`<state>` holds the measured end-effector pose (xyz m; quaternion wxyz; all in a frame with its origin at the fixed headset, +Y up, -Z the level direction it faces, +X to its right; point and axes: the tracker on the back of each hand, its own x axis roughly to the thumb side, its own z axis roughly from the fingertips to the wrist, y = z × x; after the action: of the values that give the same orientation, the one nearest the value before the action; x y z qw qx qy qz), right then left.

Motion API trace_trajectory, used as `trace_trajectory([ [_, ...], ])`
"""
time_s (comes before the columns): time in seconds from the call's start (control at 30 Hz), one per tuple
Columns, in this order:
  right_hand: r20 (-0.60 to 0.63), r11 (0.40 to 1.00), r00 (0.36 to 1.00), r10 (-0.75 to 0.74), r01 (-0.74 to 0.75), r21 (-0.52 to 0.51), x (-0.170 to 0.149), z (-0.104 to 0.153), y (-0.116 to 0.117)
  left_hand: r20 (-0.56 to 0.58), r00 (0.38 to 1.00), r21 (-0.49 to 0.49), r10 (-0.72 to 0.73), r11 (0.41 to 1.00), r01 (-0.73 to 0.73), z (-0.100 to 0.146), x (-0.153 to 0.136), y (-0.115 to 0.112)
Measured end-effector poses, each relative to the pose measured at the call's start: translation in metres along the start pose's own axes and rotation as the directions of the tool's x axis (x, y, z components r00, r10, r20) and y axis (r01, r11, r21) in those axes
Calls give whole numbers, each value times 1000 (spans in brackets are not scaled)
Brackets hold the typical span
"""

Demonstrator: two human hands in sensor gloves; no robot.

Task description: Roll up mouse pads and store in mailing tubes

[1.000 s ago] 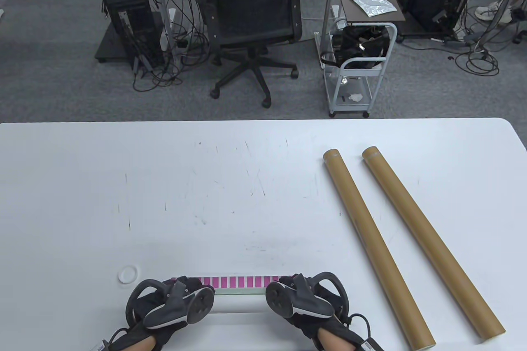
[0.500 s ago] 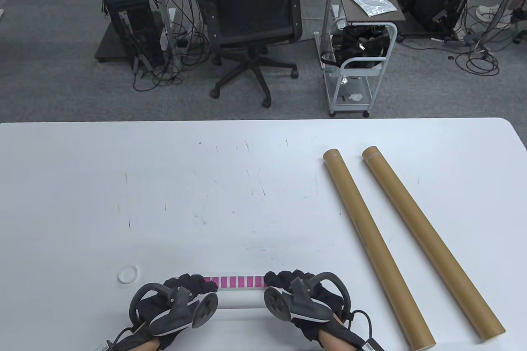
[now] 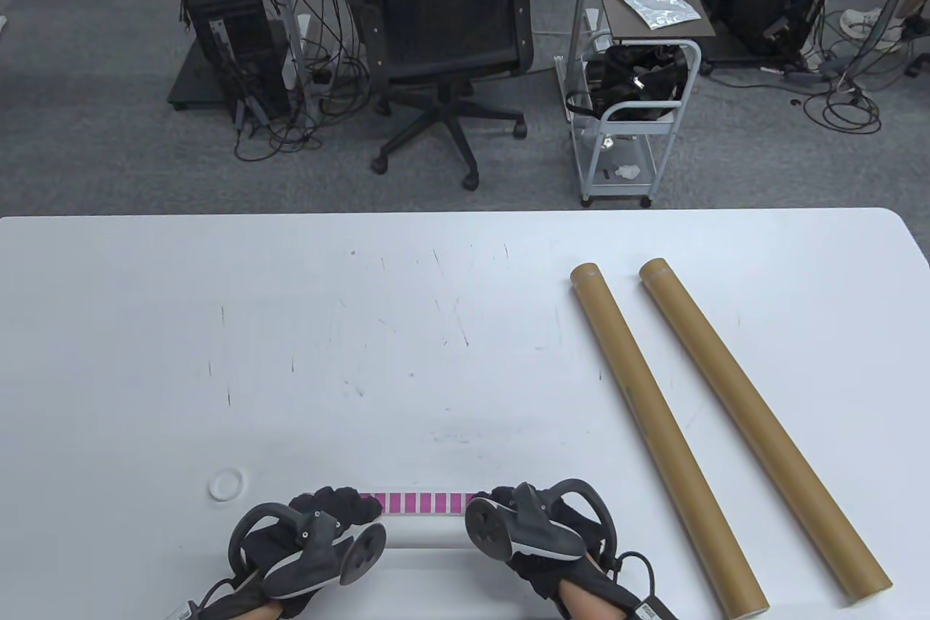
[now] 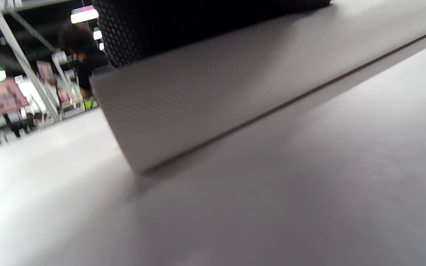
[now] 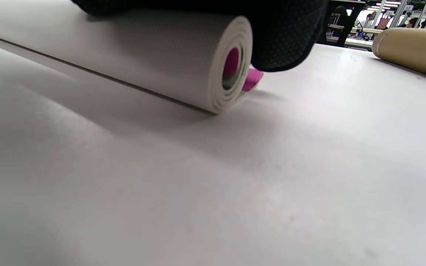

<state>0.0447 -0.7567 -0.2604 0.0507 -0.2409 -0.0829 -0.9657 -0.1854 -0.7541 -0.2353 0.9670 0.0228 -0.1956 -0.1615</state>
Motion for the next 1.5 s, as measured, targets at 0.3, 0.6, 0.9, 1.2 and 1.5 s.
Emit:
trace_trajectory([
  [0.3,-26,984,996,82,-85,-155,1,6,-10,-27,998,-45,60,997,-62,-6,-1,-3],
  [0.6,-7,997,999,38,-38,-68,-1,2,-8,-19,994,-108,104,989,-105,-10,-5,-2],
  [0.9,-17,997,999,46,-47,-64,2,2,-5,-27,1000,-3,12,1000,-12,1,7,7],
  [1.2,-81,981,993,90,-102,-162,2,4,-4,79,991,-220,106,972,-86,0,22,-11],
  [1.5,-53,967,974,221,-226,-116,5,-3,4,14,997,-283,75,957,-68,-20,18,-17],
])
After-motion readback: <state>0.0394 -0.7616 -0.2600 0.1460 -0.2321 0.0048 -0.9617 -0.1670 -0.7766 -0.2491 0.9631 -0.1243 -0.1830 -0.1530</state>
